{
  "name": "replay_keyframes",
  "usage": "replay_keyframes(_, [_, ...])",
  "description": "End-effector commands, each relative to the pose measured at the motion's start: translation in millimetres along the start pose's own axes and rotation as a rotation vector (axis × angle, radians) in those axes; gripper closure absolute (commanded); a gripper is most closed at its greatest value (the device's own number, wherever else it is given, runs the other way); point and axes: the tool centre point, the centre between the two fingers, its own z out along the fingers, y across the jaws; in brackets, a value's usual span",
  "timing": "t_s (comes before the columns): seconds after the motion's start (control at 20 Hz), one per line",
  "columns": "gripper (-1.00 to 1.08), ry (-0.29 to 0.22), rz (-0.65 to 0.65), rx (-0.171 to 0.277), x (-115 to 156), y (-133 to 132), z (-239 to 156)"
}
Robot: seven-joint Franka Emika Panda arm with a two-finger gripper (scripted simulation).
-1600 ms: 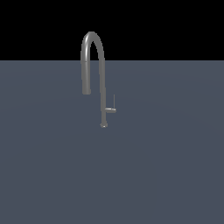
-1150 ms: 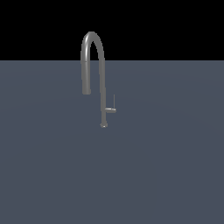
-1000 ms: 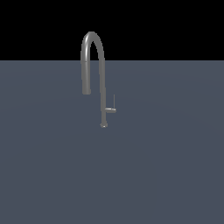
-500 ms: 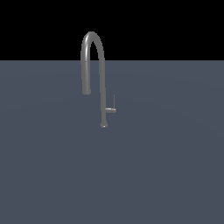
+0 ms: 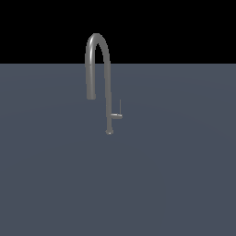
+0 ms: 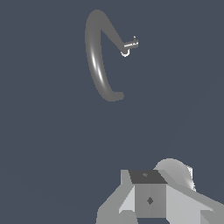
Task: Turn on the faucet by rotating a designated handle.
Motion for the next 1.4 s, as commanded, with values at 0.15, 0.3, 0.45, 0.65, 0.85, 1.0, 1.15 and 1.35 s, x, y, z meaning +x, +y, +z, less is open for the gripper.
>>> replay_keyframes(0.15, [1.08, -0.081, 0.104, 0.101, 38, -2, 9])
replay_keyframes(0.3, [1.08, -0.126, 0.162, 0.158, 58, -2, 15])
replay_keyframes(0.45, [1.08, -0.173, 0.221, 0.217, 79, -1, 23])
replay_keyframes(0.65, [1.08, -0.237, 0.303, 0.298, 107, 2, 35])
replay_keyframes(0.85, [1.08, -0.305, 0.388, 0.383, 135, 6, 49])
replay_keyframes(1.0, [1.08, -0.357, 0.453, 0.449, 156, 9, 62])
replay_keyframes(1.15, [1.08, -0.41, 0.518, 0.515, 175, 14, 76])
replay_keyframes(1.35, [1.08, -0.48, 0.606, 0.603, 200, 20, 97])
